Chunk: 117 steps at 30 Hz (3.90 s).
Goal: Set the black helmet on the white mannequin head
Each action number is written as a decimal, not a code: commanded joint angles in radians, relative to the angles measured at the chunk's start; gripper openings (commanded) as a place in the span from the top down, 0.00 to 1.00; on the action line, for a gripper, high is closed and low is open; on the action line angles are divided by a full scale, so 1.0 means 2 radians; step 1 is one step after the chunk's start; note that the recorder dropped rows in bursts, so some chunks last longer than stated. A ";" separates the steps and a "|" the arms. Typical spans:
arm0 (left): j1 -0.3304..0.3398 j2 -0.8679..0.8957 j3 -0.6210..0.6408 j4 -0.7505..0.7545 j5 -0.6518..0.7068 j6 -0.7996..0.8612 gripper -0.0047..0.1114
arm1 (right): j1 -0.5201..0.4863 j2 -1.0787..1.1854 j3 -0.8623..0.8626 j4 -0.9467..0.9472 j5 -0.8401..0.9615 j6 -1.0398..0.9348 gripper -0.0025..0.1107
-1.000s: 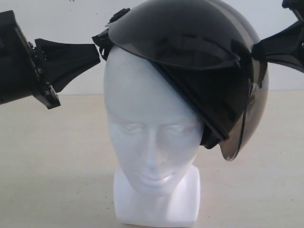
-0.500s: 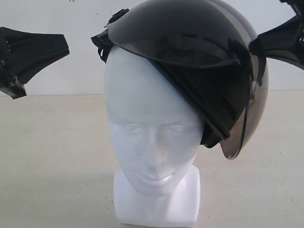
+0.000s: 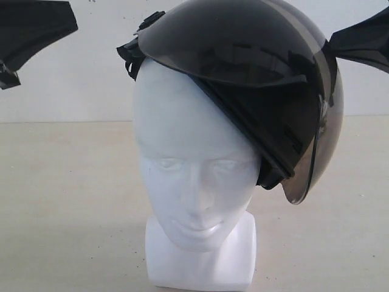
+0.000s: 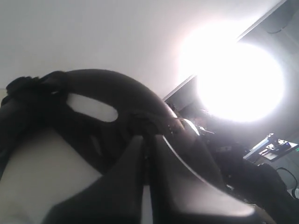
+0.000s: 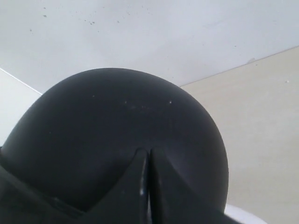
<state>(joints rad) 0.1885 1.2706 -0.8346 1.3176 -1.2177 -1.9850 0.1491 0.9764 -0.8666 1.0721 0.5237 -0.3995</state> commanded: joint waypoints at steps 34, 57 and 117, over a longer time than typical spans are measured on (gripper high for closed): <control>-0.030 0.056 -0.229 0.147 -0.002 -0.058 0.92 | 0.000 0.066 -0.157 -0.563 0.322 0.278 0.98; -0.056 0.065 -0.250 0.136 0.005 -0.058 0.92 | -0.154 0.295 -0.091 -0.062 0.293 -0.016 0.98; -0.140 0.161 -0.292 0.213 -0.002 -0.058 0.92 | -0.118 0.239 -0.015 0.212 0.349 -0.168 0.98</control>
<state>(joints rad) -0.0885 1.5894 -1.4450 1.7222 -1.2163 -2.0922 -0.0970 1.4873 -0.8954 1.4657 1.1277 -0.7410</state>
